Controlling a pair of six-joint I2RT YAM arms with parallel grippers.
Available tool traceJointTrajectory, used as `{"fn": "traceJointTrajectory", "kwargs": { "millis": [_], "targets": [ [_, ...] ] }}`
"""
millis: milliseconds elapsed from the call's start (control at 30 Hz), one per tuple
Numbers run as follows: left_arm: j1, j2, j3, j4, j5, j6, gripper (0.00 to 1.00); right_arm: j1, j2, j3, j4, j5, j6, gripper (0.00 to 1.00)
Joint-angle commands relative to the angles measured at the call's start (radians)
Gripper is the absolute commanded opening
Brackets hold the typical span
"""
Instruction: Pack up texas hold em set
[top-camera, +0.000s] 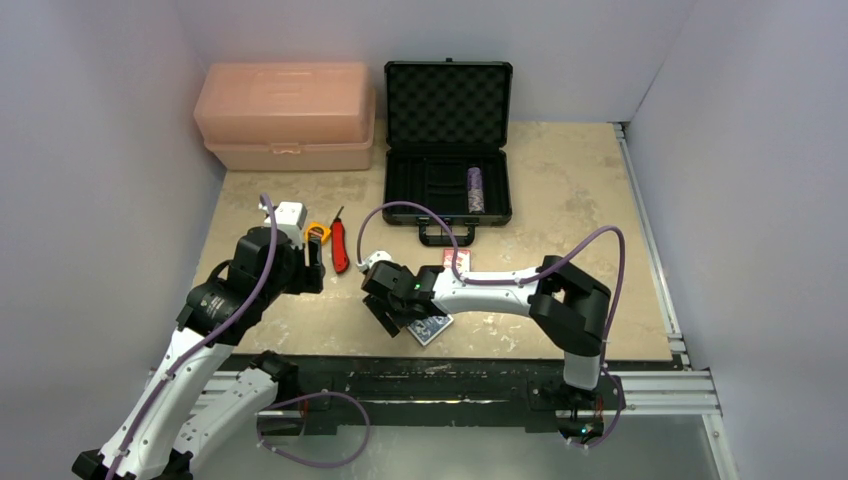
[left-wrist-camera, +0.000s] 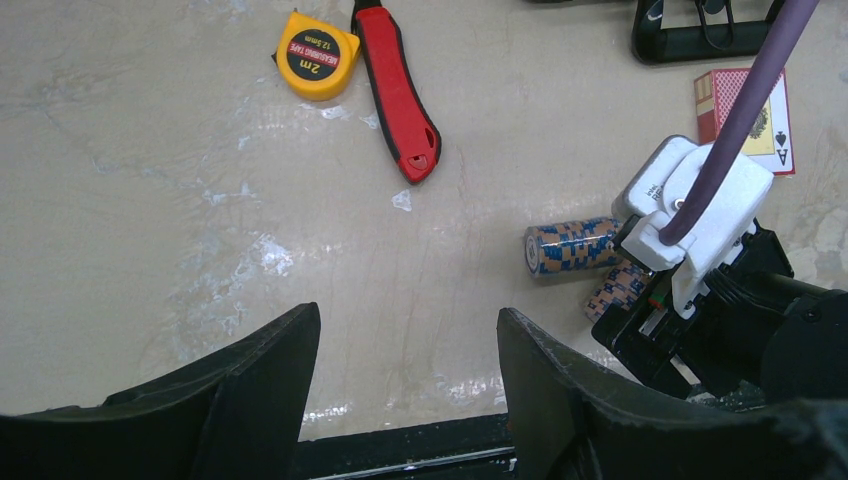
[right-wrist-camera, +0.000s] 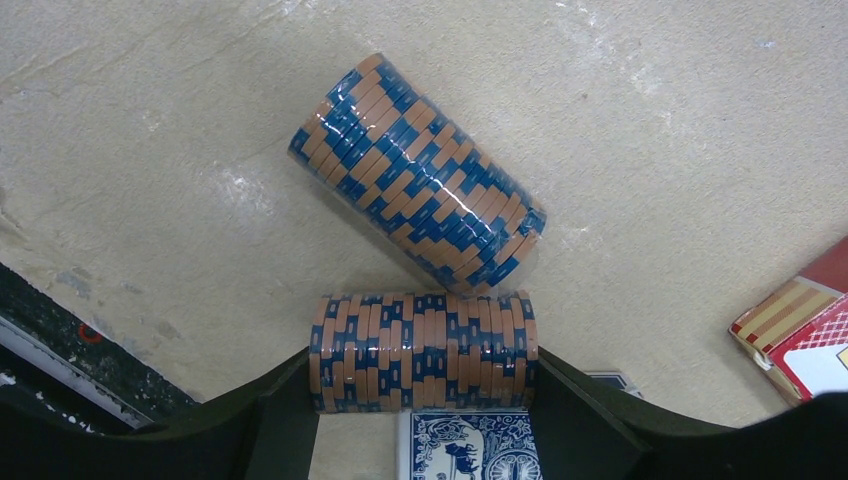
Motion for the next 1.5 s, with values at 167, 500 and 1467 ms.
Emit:
{"fn": "traceJointTrajectory", "kwargs": {
  "millis": [167,500,1467],
  "targets": [
    [0.008,-0.003,0.007,0.013,-0.008,0.007,0.65,0.007,-0.045,0.047,0.002,-0.007,-0.015,0.46],
    [0.008,-0.005,0.006,0.012,-0.011,0.007,0.64,0.007,-0.103,0.116,0.010,-0.070,-0.140,0.46],
    [0.008,-0.030,0.008,0.011,-0.027,0.007,0.64,-0.195,-0.170,0.283,0.196,0.069,-0.585,0.43]
  ]
}}
